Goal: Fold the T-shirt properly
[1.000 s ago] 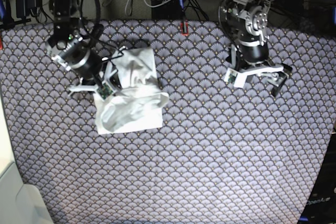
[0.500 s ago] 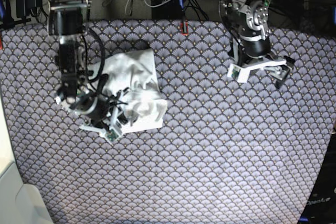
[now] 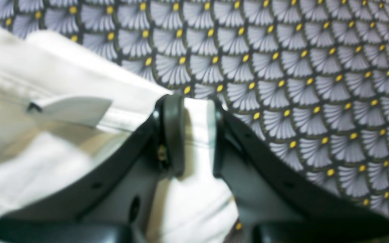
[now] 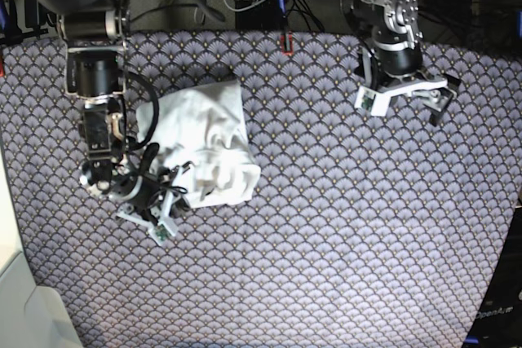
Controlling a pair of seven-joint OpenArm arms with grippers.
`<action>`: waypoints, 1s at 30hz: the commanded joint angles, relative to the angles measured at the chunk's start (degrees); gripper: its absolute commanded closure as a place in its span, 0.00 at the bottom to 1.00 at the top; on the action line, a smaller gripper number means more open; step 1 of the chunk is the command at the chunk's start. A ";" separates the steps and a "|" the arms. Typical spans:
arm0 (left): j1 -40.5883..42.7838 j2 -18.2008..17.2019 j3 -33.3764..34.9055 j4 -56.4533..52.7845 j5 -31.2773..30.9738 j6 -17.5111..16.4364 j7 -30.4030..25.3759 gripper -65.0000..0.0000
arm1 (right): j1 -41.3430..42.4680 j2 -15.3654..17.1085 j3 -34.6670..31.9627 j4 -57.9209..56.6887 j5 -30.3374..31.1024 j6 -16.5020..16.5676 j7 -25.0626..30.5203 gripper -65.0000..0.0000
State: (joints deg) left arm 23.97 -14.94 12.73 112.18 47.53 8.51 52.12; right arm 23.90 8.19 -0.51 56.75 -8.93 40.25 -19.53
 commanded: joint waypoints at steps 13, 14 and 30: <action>-0.80 -0.14 0.24 1.09 0.96 0.67 -1.08 0.13 | -12.96 1.88 0.65 37.01 0.53 -0.25 -8.03 0.84; -0.80 -0.14 0.24 1.09 0.96 0.67 -1.08 0.13 | -15.24 1.88 0.73 39.91 0.53 -0.25 -8.65 0.84; -2.03 -0.14 0.24 0.92 0.78 0.67 -1.17 0.13 | -31.33 -0.14 6.89 42.11 0.71 -0.25 -3.37 0.84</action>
State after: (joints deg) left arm 22.00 -14.92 13.17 112.18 47.18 8.58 51.57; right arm -7.81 7.75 6.24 98.04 -8.34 40.38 -22.94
